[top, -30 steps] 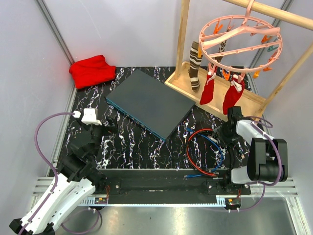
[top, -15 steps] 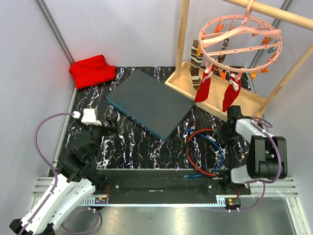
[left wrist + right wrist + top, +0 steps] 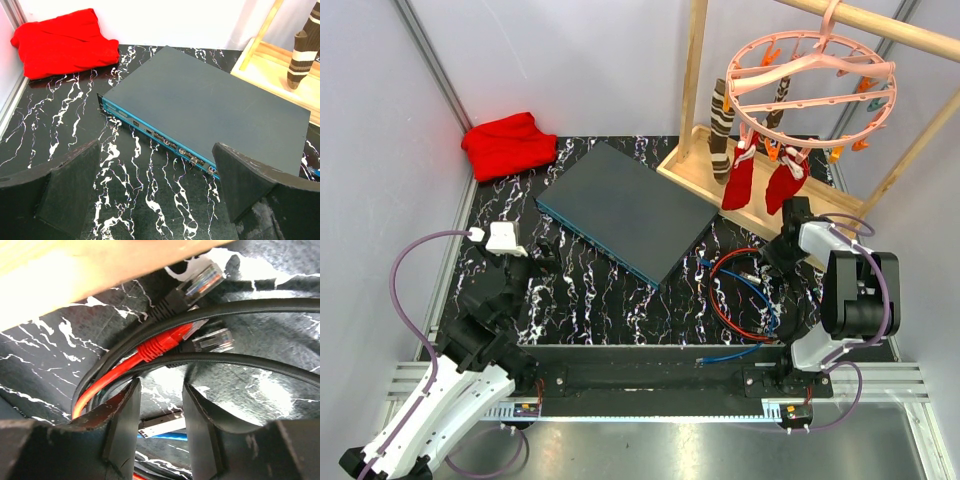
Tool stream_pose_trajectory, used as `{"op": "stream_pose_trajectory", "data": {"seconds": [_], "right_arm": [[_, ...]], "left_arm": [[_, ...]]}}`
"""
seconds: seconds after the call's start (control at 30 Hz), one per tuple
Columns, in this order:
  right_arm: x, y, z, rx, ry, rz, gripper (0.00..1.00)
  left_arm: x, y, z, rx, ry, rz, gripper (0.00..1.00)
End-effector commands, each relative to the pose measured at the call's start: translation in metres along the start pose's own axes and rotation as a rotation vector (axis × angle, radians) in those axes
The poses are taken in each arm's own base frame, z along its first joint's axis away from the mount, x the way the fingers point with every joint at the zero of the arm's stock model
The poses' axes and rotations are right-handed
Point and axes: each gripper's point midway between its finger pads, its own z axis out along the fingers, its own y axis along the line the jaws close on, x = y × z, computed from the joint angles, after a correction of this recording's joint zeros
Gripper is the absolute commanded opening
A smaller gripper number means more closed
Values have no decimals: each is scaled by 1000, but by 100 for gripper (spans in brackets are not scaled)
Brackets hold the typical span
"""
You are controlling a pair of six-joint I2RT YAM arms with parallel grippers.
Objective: Insert the plug into the switch port
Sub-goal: Pick up the plug from the center of the board.
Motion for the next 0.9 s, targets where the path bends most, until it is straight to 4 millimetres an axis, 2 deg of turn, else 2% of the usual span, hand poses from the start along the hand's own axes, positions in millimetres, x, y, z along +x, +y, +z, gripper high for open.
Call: {"op": "stream_pose_trajectory", "data": {"seconds": [0.0,0.13,0.27,0.43,0.6,0.87], "right_arm": [[-10,-5,-18,19,-54,-27,48],[12,-23,-20,40,4,-20,50],[28,-30,-23,38,34,-39,50],[34,-25,-26,31,47,-35,51],[41,-14,-25,52,30,-21,60],[35,-5,-20,82,-42,128,62]], "left_arm": [[-11,2,0,-12,-46,-10,99],[-12,1,0,-8,-51,-13,99],[-13,1,-2,-3,-58,-13,99],[-14,-1,-3,5,-59,-18,99],[-15,-1,-4,8,-65,-22,99],[-15,-2,-6,13,-68,-26,99]]}}
